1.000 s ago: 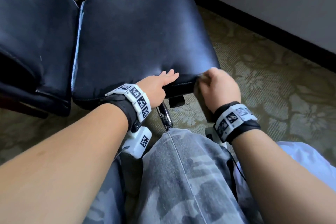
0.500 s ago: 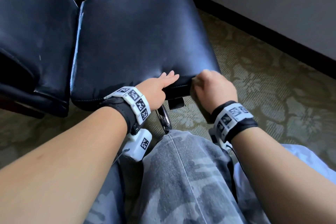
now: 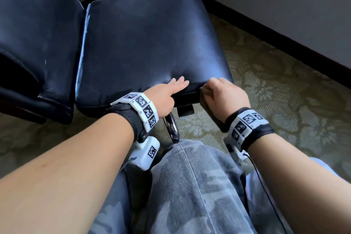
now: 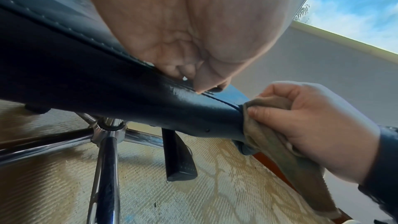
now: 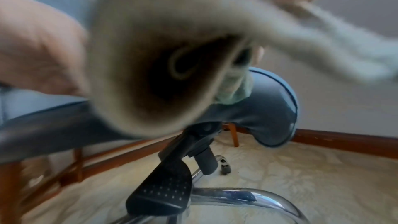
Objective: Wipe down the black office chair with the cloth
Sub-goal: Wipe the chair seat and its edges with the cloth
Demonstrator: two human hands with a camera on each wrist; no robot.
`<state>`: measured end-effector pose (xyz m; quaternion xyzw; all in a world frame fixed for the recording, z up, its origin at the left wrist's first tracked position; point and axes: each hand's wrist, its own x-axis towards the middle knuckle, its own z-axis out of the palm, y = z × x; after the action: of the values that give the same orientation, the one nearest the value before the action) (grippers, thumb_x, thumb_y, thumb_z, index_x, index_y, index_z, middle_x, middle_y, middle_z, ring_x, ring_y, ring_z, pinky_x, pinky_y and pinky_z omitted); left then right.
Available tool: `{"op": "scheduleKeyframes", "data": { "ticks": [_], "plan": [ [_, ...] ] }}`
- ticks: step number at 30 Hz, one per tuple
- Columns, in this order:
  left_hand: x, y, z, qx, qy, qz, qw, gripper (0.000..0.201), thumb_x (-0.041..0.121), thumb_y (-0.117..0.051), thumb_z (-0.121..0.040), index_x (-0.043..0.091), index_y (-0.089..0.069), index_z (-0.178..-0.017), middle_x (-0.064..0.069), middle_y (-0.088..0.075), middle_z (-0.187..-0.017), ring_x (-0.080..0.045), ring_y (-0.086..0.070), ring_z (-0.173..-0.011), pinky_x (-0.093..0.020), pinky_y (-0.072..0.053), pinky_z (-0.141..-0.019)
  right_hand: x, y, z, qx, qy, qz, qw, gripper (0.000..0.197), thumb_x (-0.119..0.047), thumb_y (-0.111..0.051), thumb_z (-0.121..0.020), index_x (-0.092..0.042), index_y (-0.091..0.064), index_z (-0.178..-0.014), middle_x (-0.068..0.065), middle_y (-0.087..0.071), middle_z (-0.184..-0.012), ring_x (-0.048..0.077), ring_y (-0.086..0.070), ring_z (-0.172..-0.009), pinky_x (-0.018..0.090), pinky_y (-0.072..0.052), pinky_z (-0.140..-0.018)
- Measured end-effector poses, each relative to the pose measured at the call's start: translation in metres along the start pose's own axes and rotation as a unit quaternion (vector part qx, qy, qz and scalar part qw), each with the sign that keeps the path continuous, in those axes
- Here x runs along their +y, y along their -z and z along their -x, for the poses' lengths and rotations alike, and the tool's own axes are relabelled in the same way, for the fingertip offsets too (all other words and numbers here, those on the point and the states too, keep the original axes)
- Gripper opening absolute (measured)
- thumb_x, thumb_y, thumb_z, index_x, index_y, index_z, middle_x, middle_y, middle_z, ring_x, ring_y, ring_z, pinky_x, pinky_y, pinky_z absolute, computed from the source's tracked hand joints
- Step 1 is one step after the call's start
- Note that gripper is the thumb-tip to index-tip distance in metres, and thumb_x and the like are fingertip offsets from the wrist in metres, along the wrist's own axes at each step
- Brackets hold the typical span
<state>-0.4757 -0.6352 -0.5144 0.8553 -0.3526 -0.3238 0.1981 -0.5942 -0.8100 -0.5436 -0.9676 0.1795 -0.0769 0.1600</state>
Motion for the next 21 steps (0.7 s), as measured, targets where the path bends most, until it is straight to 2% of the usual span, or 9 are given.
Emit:
{"op": "scheduleKeyframes", "data": {
  "ticks": [2, 6, 8, 10, 13, 15, 17, 19, 21],
  "plan": [
    [0.001, 0.001, -0.001, 0.002, 0.002, 0.001, 1.000, 0.095, -0.019, -0.029, -0.087, 0.033, -0.023, -0.166, 0.016, -0.012, -0.173, -0.004, -0.004, -0.160, -0.016, 0.000, -0.123, 0.003, 0.002, 0.000, 0.027, -0.052, -0.009, 0.998, 0.023, -0.040, -0.051, -0.099, -0.019, -0.059, -0.100, 0.007, -0.062, -0.097, 0.037, -0.064, -0.086, 0.042, -0.052, -0.069],
    [0.002, -0.001, 0.001, 0.002, 0.006, 0.002, 1.000, 0.095, -0.020, -0.030, -0.087, 0.034, -0.024, -0.166, 0.019, -0.012, -0.172, -0.002, -0.004, -0.160, -0.015, 0.001, -0.122, 0.003, 0.006, 0.000, 0.012, -0.049, 0.018, 0.999, 0.022, -0.038, -0.050, -0.099, -0.017, -0.057, -0.099, 0.010, -0.062, -0.098, 0.039, -0.064, -0.088, 0.042, -0.052, -0.070],
    [0.002, 0.001, 0.002, -0.001, 0.010, 0.005, 1.000, 0.096, -0.020, -0.030, -0.087, 0.035, -0.025, -0.165, 0.019, -0.013, -0.172, -0.001, -0.005, -0.159, -0.016, 0.000, -0.122, 0.027, 0.020, -0.003, 0.035, -0.125, -0.009, 0.991, 0.021, -0.034, -0.054, -0.097, -0.015, -0.060, -0.099, 0.015, -0.065, -0.099, 0.041, -0.064, -0.092, 0.041, -0.049, -0.075],
    [0.004, 0.001, 0.004, 0.004, 0.013, 0.002, 1.000, 0.096, -0.020, -0.030, -0.087, 0.035, -0.026, -0.165, 0.019, -0.013, -0.172, -0.001, -0.005, -0.159, -0.016, 0.000, -0.123, 0.058, 0.031, 0.000, 0.072, -0.223, -0.096, 0.967, 0.021, -0.034, -0.059, -0.095, -0.014, -0.065, -0.101, 0.014, -0.071, -0.101, 0.038, -0.065, -0.099, 0.035, -0.046, -0.079],
    [0.004, 0.001, 0.007, 0.001, 0.016, -0.011, 1.000, 0.094, -0.018, -0.031, -0.088, 0.034, -0.026, -0.165, 0.018, -0.013, -0.172, -0.002, -0.004, -0.160, -0.015, 0.000, -0.120, 0.085, 0.027, 0.014, 0.127, -0.300, -0.199, 0.924, 0.022, -0.036, -0.067, -0.090, -0.020, -0.068, -0.105, 0.003, -0.073, -0.102, 0.027, -0.066, -0.103, 0.027, -0.044, -0.084],
    [0.004, 0.004, 0.010, 0.003, 0.017, -0.016, 1.000, 0.092, -0.018, -0.031, -0.089, 0.034, -0.028, -0.165, 0.018, -0.015, -0.172, -0.002, -0.006, -0.159, -0.013, 0.000, -0.119, 0.094, 0.022, 0.021, 0.153, -0.344, -0.263, 0.888, 0.034, -0.037, -0.073, -0.087, -0.022, -0.064, -0.116, -0.002, -0.068, -0.103, 0.019, -0.065, -0.100, 0.024, -0.044, -0.084],
    [0.003, 0.009, 0.014, 0.006, 0.023, -0.014, 1.000, 0.089, -0.017, -0.031, -0.090, 0.034, -0.033, -0.163, 0.019, -0.020, -0.170, 0.001, -0.010, -0.158, -0.009, -0.001, -0.116, 0.097, 0.016, 0.024, 0.144, -0.388, -0.289, 0.863, 0.047, -0.039, -0.077, -0.085, -0.018, -0.059, -0.123, -0.003, -0.064, -0.106, 0.015, -0.060, -0.098, 0.024, -0.043, -0.084],
    [0.002, 0.014, 0.020, 0.007, 0.033, -0.005, 0.999, 0.085, -0.016, -0.033, -0.092, 0.035, -0.039, -0.160, 0.020, -0.027, -0.168, 0.003, -0.015, -0.156, -0.005, -0.003, -0.110, 0.096, 0.009, 0.025, 0.123, -0.370, -0.318, 0.864, 0.040, -0.041, -0.079, -0.082, -0.020, -0.064, -0.112, -0.003, -0.068, -0.101, 0.015, -0.065, -0.093, 0.027, -0.051, -0.082],
    [0.004, 0.020, 0.026, 0.010, 0.046, 0.004, 0.999, 0.078, -0.012, -0.040, -0.094, 0.034, -0.047, -0.156, 0.019, -0.035, -0.165, 0.002, -0.025, -0.154, -0.004, -0.008, -0.107, 0.088, 0.006, 0.028, 0.113, -0.318, -0.348, 0.875, 0.023, -0.035, -0.079, -0.083, -0.021, -0.069, -0.099, -0.002, -0.073, -0.091, 0.012, -0.067, -0.078, 0.026, -0.056, -0.068]
  ]
}}
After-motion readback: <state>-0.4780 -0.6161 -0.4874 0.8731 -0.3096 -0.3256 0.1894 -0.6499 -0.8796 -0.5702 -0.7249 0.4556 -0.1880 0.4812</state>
